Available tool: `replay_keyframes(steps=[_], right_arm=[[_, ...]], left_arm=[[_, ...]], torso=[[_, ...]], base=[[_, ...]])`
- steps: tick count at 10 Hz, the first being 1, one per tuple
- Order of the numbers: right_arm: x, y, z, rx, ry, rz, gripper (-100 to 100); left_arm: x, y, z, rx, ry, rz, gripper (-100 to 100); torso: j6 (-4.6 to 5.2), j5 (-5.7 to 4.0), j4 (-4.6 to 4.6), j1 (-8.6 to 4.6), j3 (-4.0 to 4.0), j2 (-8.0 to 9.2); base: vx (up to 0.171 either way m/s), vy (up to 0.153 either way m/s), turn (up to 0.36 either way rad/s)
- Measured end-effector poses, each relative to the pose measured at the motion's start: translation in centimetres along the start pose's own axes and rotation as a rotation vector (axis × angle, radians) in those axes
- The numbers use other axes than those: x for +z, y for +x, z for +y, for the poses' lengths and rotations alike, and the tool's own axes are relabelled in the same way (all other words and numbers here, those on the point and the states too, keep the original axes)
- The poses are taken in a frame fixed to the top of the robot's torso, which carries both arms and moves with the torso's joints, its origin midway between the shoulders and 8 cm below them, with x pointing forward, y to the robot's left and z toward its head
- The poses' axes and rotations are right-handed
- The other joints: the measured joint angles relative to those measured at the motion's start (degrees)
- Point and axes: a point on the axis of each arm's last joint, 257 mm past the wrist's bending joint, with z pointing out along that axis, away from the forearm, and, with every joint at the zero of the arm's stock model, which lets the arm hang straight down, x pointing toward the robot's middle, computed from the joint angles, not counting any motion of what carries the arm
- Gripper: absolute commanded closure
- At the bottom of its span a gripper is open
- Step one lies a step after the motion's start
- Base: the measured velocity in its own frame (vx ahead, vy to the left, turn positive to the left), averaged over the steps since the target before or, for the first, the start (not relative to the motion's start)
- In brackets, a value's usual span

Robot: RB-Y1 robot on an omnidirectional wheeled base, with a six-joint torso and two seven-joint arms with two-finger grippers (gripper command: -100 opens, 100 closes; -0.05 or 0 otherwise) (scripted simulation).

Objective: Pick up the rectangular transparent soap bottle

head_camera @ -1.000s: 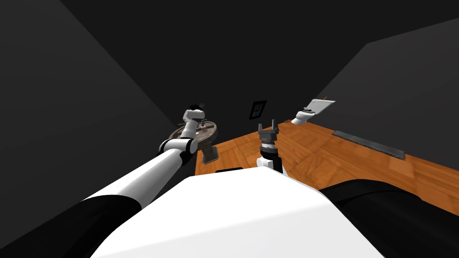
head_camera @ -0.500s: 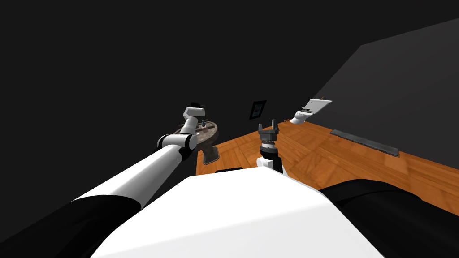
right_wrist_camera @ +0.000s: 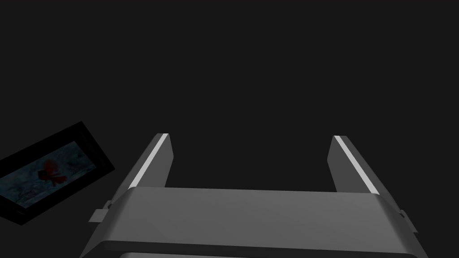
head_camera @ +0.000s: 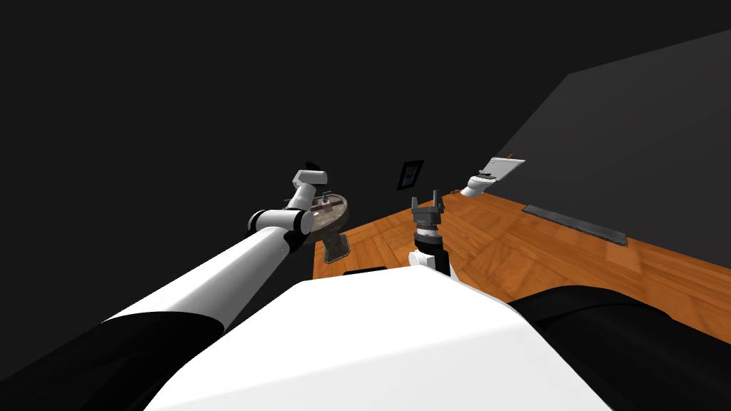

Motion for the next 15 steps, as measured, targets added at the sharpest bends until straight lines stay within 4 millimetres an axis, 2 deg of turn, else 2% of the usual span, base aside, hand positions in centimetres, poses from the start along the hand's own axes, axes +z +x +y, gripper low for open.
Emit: replay_keyframes(steps=[6,10,15], right_arm=[[0.0,0.0,0.0,0.0,0.0,0.0,0],[0.0,0.0,0.0,0.0,0.0,0.0,0],[0.0,0.0,0.0,0.0,0.0,0.0,0]], left_arm=[[0.0,-1.2,5.2,0.017,-0.213,-0.031,-100],[-0.3,-2.1,10.7,0.039,-0.385,-0.054,-100],[-1.0,-2.9,14.0,0.054,-0.497,-0.066,-100]], torso=[[-0.01,0.02,-0.02,0.07,-0.04,-0.06],[-0.02,0.05,-0.04,0.15,-0.09,-0.14],[-0.02,0.0,-0.02,-0.03,-0.05,-0.07]], base=[[0.042,0.085,-0.059],[0.051,0.093,-0.053],[0.036,0.052,-0.04]])
